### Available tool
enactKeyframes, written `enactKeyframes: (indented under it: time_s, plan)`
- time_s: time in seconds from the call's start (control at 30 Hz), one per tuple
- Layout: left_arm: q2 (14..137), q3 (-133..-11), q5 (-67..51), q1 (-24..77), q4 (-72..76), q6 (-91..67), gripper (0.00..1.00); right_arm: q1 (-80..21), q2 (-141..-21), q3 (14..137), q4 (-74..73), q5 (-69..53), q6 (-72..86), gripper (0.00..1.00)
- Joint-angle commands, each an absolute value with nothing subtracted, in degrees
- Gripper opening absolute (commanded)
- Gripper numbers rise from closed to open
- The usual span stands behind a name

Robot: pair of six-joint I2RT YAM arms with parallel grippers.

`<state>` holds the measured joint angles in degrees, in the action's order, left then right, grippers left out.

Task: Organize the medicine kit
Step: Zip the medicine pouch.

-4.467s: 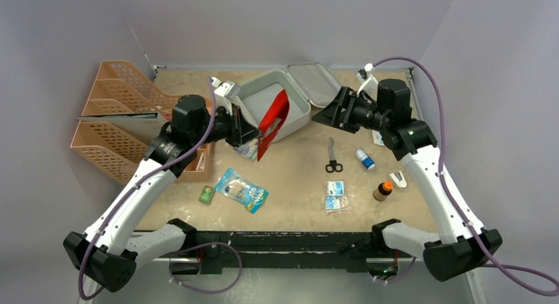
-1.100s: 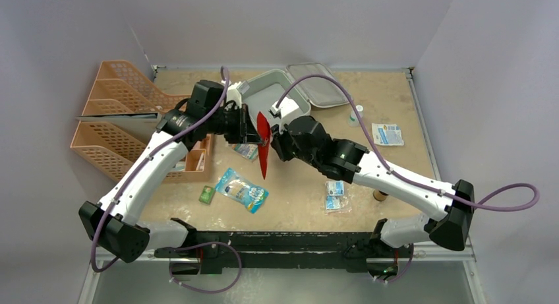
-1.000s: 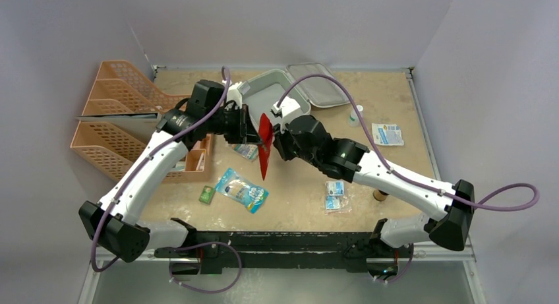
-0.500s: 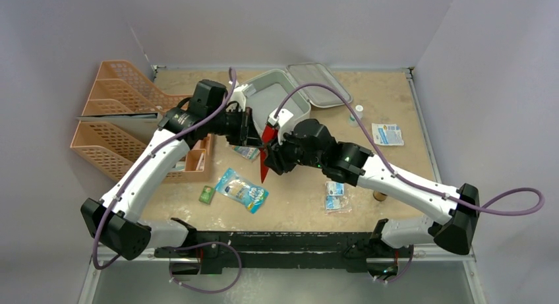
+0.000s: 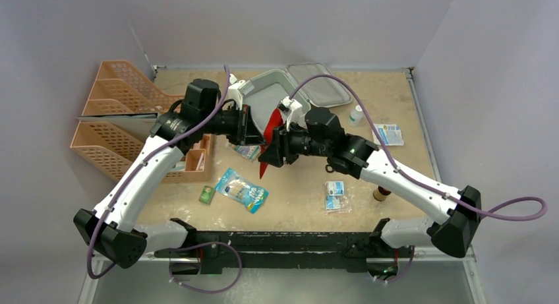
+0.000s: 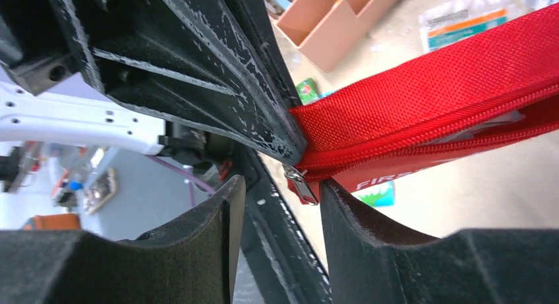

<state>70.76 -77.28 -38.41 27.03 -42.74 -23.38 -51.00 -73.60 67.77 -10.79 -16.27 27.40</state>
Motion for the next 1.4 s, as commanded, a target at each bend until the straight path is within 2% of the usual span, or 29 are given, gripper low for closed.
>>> enactKeyframes:
  time_s: [0.0, 0.13, 0.3, 0.5, 0.83, 0.93, 1.0, 1.2, 1.37]
  plan:
    - [69.1, -77.2, -41.4, 26.9, -38.6, -23.5, 0.00, -50.3, -72.1, 66.0, -1.5, -21.1, 34.3, 0.47]
    - [68.6, -77.1, -42.3, 26.9, -38.1, -23.7, 0.00, -49.7, -70.3, 63.8, 2.6, -20.0, 36.2, 0.43]
    - [68.6, -77.2, -42.9, 26.9, -38.2, -23.0, 0.00, -49.0, -69.2, 62.7, 3.2, -19.5, 36.9, 0.31]
    - [68.7, -77.7, -44.8, 26.9, -39.1, -19.6, 0.00, -48.1, -67.9, 61.1, 1.9, -21.9, 34.1, 0.21]
    - [70.5, -78.8, -50.1, 26.9, -41.0, -13.5, 0.00, -47.9, -68.6, 62.8, -1.3, -28.8, 28.3, 0.23]
    - [71.1, -79.2, -49.9, 26.9, -42.2, -12.6, 0.00, -47.9, -68.8, 62.9, -1.5, -29.7, 27.7, 0.29]
    - [71.2, -79.2, -49.8, 26.9, -42.3, -12.6, 0.00, -47.9, -68.7, 62.8, -1.4, -29.6, 27.7, 0.29]
    - [71.4, -79.2, -50.0, 26.9, -42.6, -12.0, 0.00, -47.8, -68.1, 61.9, -1.1, -30.4, 27.0, 0.24]
    - [71.8, -79.1, -50.8, 26.9, -43.3, -10.9, 0.00, -47.3, -68.3, 61.4, -1.0, -31.3, 27.0, 0.12]
